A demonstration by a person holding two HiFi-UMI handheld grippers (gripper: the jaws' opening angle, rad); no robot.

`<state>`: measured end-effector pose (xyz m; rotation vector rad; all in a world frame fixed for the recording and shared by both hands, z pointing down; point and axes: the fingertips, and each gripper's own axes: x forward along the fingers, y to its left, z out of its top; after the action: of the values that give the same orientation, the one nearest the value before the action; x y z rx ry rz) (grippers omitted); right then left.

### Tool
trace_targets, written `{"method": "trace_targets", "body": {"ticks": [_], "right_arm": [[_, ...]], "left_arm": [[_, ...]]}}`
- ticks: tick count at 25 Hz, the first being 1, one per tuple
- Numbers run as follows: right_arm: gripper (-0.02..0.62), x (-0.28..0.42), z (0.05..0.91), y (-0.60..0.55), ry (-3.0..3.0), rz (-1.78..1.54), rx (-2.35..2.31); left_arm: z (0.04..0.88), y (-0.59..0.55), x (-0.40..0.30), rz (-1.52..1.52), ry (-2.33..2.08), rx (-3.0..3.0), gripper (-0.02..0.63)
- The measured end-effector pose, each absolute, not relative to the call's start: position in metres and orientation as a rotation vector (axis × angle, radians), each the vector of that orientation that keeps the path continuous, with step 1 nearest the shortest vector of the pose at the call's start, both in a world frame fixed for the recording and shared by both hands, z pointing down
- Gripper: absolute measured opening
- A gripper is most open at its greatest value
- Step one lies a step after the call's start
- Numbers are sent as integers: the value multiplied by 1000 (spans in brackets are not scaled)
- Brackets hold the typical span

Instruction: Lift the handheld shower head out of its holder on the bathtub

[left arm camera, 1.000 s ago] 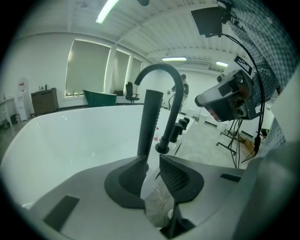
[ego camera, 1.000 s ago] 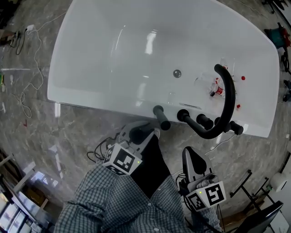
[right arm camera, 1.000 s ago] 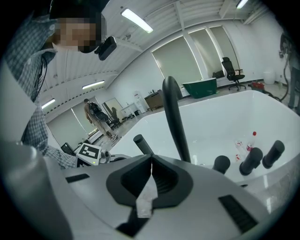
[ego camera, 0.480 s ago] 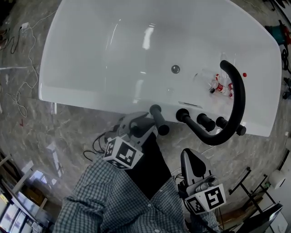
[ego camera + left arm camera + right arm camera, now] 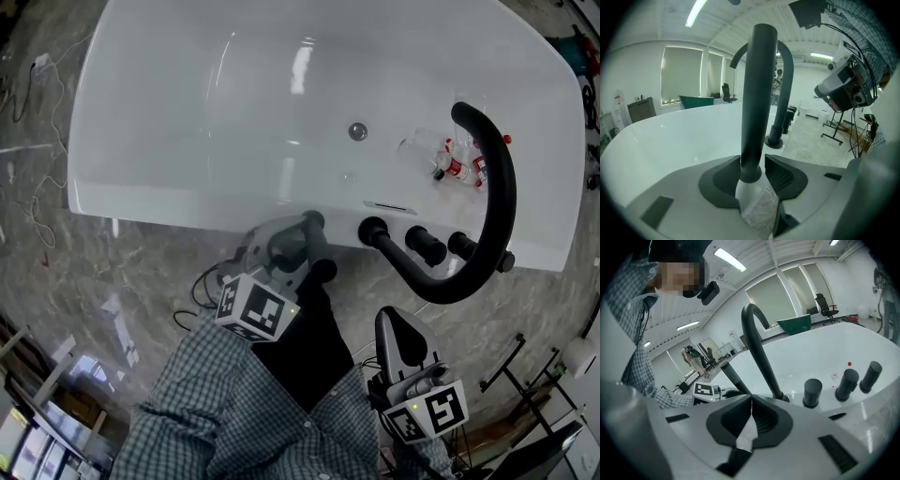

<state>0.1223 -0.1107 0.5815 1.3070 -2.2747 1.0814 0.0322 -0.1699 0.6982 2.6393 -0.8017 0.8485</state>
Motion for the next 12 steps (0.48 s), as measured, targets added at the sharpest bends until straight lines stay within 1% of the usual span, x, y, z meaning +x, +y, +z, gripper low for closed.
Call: {"method": "trace_targets", "body": {"ticks": [12], "right_arm": [[18,134,592,-102,-2253,1127,1356]], "left_arm": [[701,-190,49,799,-870,2659,135]]}}
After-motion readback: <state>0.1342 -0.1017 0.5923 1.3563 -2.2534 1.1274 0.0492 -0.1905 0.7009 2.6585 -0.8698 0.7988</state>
